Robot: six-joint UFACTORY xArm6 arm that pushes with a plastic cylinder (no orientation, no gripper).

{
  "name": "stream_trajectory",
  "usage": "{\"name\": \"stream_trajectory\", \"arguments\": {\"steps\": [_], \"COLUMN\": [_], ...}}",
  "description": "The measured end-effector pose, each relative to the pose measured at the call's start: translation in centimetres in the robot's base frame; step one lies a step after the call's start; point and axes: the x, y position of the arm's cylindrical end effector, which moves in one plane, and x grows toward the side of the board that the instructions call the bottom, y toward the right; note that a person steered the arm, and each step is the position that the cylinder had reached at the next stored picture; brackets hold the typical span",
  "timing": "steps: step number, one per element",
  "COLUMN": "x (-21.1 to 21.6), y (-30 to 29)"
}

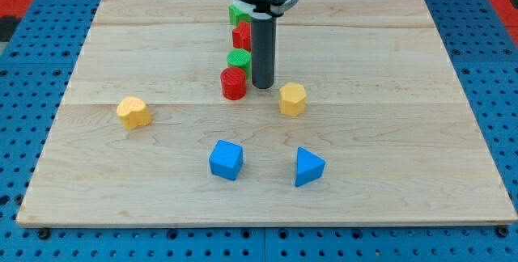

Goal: Move the yellow hexagon to the right side of the red star

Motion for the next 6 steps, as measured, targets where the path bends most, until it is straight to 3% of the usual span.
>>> {"name": "stream_trajectory", "arguments": {"steps": [2, 4, 5, 6], "x": [-0.1, 4.0, 5.5, 7.7], "y": [0.5, 2.0, 8.2, 5.9]}}
